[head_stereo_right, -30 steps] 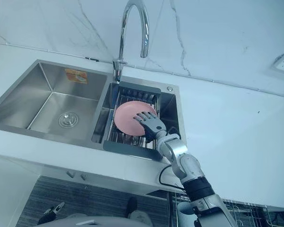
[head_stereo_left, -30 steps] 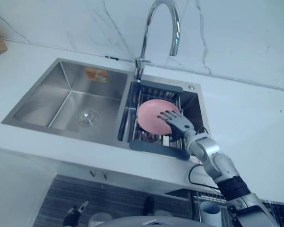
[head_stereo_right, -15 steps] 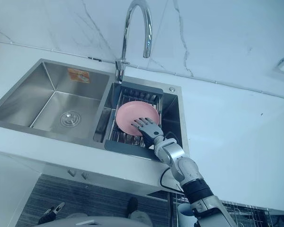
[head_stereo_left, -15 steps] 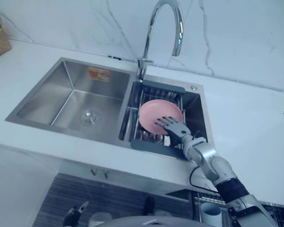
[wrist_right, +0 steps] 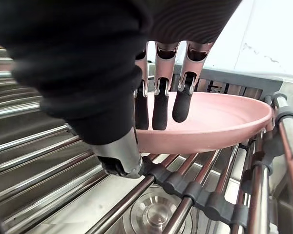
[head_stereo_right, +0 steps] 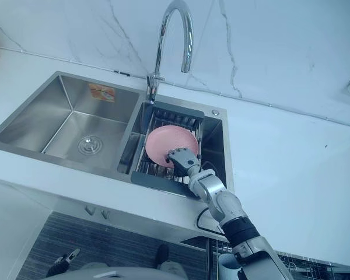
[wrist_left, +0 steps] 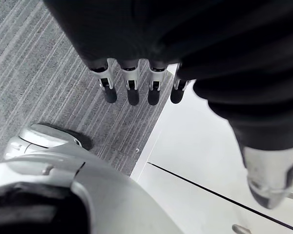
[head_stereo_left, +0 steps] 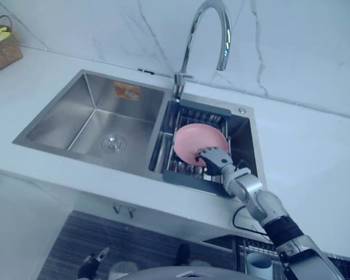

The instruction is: Walk over to the sink, pick up the cup, carry it to the dishwasher, place the cup inside the dishwasher, then close the dishwasher door

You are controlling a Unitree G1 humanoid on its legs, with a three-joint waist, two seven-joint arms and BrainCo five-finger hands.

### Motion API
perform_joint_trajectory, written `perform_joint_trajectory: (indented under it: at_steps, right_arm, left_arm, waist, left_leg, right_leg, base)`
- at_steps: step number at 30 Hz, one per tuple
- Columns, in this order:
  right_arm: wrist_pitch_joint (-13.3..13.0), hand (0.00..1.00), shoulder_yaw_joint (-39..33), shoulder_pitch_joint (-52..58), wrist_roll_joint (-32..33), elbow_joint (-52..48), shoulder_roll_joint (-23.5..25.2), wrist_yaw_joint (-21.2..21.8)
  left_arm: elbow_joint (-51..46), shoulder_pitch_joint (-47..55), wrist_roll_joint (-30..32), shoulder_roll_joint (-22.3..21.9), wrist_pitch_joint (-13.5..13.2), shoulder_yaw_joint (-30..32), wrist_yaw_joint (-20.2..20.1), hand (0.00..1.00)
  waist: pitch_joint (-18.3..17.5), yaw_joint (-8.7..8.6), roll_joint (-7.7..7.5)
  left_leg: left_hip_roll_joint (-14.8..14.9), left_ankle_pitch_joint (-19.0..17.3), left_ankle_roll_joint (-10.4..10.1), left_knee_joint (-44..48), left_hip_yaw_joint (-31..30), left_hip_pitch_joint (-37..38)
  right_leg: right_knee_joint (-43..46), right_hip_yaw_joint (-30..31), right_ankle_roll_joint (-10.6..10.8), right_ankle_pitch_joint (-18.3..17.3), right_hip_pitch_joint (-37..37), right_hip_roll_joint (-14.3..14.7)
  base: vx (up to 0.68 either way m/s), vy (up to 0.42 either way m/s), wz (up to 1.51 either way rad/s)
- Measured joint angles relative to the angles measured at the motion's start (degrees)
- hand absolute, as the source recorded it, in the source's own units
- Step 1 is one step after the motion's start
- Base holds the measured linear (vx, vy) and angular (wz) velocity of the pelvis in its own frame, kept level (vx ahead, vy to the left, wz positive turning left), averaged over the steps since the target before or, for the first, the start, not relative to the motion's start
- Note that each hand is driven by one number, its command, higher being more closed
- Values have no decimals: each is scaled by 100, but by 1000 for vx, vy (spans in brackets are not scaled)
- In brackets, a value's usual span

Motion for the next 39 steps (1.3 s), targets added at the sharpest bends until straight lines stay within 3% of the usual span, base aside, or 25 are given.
perform_joint_trajectory:
  at_steps: [4, 15, 27, 34, 39]
  right_arm:
    - [103, 100, -5, -8, 80, 40, 0, -224]
    - [62, 100, -56, 33, 508, 70, 3, -526]
    - [-382, 100, -762, 431, 1231, -1245, 2, -1109]
    - [-673, 100, -813, 479, 1446, -1630, 1, -1121]
    - [-709, 100, -814, 479, 1463, -1630, 1, -1056]
  left_arm:
    - [-4, -1, 0, 1, 0, 1, 1, 0]
    - [-44, 6, 0, 0, -2, 7, 12, 0]
    - [-56, 148, 0, -3, -58, 36, 115, 0]
    - [-55, 175, -4, -10, -118, 36, 117, 0]
    - [-53, 177, -7, -14, -167, 35, 118, 0]
  waist:
    - [-3, -3, -4]
    - [-1, -30, -2]
    - [4, -77, 31]
    - [21, -100, 83]
    - [30, -97, 123]
  left_leg:
    - [2, 49, -10, -78, -4, 14]
    - [3, 55, -10, -80, -5, 14]
    - [5, 55, -9, -75, 45, 65]
    - [10, 53, -8, -80, 146, 104]
    - [13, 53, -8, -81, 145, 103]
  right_leg:
    - [0, -8, -1, 0, -13, 0]
    - [0, -1, -1, 1, -13, 1]
    - [0, 79, -2, 2, -9, 12]
    - [0, 147, -13, 13, -10, 16]
    - [0, 144, -14, 14, -11, 16]
  base:
    - [0, 0, 0]
    - [0, 0, 0]
    - [0, 0, -2]
    - [-10, 11, -6]
    - [0, 0, 0]
